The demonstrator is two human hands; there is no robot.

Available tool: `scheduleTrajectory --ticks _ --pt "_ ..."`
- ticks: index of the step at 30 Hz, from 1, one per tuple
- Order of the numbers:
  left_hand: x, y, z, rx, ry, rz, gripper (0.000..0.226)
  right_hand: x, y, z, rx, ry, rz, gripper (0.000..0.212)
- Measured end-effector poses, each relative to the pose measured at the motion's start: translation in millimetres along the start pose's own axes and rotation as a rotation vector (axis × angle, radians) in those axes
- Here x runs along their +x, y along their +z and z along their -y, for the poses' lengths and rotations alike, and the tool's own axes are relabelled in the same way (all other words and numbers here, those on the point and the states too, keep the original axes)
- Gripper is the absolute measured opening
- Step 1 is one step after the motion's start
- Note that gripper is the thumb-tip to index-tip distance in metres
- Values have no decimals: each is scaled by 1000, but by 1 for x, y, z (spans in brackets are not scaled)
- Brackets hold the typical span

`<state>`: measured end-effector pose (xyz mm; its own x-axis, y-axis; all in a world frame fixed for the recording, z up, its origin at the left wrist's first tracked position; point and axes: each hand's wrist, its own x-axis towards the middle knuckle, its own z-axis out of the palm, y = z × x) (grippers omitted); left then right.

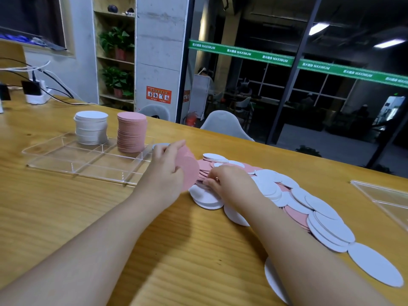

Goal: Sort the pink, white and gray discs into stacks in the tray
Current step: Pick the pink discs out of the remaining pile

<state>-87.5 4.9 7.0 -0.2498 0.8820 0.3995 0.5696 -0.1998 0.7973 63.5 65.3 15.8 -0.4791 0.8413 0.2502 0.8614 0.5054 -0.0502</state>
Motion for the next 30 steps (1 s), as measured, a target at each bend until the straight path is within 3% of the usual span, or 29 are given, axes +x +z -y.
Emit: scheduleTrajectory --ticks 4,7,9,16,24,30 --pt "1 0 3 -43 -11 -31 58 -4 2 -3 -61 -16 -1 10" --pt "1 0 3 -77 -31 -28 58 -9 -11 -12 -51 -54 6 26" --pt "2 0 3 -102 -43 -18 57 -9 -22 -18 -43 -72 -28 23" --pt "0 2 2 -95 -63 49 60 -13 -50 -17 379 25 -74 13" --pt "-2 4 0 -46 -78 164 58 -18 -36 -7 379 11 68 16" --pt "-4 6 -5 -95 -69 255 53 -19 -33 -6 477 -1 1 12"
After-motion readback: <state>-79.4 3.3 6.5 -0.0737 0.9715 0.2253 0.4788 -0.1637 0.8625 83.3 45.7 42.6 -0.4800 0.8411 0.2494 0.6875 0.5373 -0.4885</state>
